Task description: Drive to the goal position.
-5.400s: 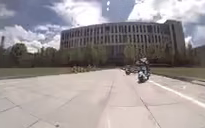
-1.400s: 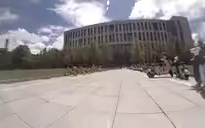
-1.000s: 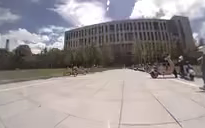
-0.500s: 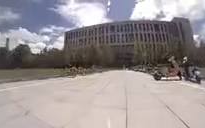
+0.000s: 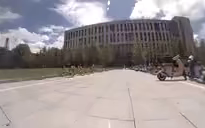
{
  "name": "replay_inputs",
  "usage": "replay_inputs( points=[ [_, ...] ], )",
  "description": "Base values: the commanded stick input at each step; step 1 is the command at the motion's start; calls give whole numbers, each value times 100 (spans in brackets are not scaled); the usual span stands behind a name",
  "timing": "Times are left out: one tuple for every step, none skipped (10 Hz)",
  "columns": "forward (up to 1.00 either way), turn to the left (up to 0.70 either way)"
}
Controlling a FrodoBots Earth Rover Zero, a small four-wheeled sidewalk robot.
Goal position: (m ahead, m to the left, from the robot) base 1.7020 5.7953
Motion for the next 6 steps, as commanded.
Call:
replay_inputs(
  points=[
    [70,-35],
    [70,-17],
    [70,11],
    [70,8],
    [70,2],
    [70,0]
  ],
)
